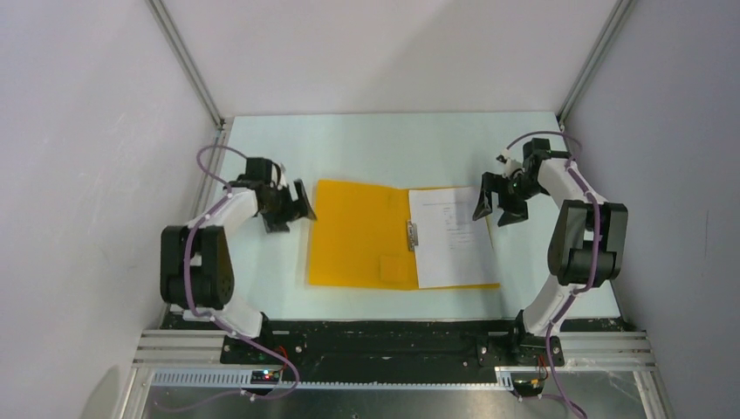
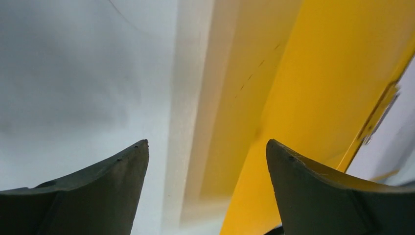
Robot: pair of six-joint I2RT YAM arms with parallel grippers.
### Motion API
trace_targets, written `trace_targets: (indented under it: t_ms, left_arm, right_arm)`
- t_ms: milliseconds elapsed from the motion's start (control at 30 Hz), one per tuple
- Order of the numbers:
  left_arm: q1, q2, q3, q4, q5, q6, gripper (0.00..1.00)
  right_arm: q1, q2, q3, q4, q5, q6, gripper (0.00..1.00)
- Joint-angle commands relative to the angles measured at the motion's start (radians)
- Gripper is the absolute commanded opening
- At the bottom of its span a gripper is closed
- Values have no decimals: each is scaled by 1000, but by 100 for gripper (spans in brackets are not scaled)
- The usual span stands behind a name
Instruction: Put the files into the folder
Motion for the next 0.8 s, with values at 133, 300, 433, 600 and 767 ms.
trace_targets:
  t_ms: [133,300,433,600,767]
  left_arm:
    - [-3,140,23,25,402,117,100]
    - [-34,136,110,30,495,85,100]
    - [-96,78,198,30,558,70,100]
    - [-225,61,315,30,565,85,100]
    - [-345,80,486,31,588,79,100]
  right_arm:
    - [-56,108,-9,40,-33,-104,90]
    - [-57,167,-9,47,-117,-118,91]
    - [-38,189,-9,61,-185,-92,91]
    - [23,226,0,93,-236,-46,91]
    - [105,267,43,110,-285,1,91]
